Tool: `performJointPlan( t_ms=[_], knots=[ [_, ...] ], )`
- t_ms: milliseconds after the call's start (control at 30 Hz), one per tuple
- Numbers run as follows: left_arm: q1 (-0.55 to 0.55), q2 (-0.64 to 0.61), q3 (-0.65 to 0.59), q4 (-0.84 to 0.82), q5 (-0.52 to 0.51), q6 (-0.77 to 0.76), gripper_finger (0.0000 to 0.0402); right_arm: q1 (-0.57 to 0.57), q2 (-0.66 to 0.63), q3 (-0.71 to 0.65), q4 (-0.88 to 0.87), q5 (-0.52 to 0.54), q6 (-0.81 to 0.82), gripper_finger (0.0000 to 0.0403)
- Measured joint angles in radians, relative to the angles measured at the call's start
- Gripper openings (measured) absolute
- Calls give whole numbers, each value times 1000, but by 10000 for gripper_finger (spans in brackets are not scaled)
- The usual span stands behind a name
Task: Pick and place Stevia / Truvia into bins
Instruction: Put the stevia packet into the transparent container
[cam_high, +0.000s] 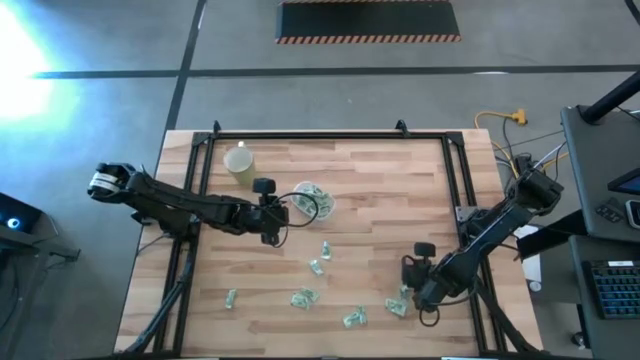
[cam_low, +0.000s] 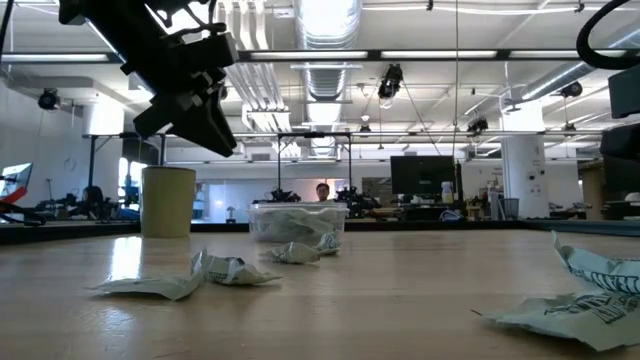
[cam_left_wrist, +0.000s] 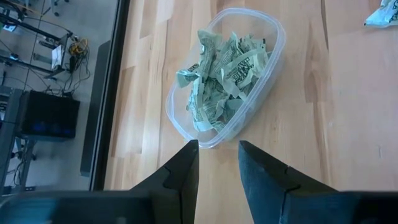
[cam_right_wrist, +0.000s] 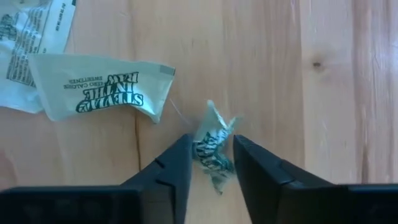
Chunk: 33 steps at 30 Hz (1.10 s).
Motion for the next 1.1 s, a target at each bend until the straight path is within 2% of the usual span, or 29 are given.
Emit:
performJointPlan(
  t_ms=[267, 467, 600, 900, 1100],
  knots=[
    [0, 0, 0, 0, 0, 0, 96, -1, 0, 16, -24, -5, -72, 30],
    [0, 0, 0, 0, 0, 0, 96, -1, 0, 19, -26, 46, -100, 10],
    [0, 0, 0, 0, 0, 0, 96, -7, 0, 21, -25, 140, -165, 9],
    [0, 0, 0, 0, 0, 0, 96, -98, 0, 74, -13, 485, -306, 9],
    [1, 0, 0, 0, 0, 0, 96, -222, 0, 127, 46, 549, -443, 9]
  ],
)
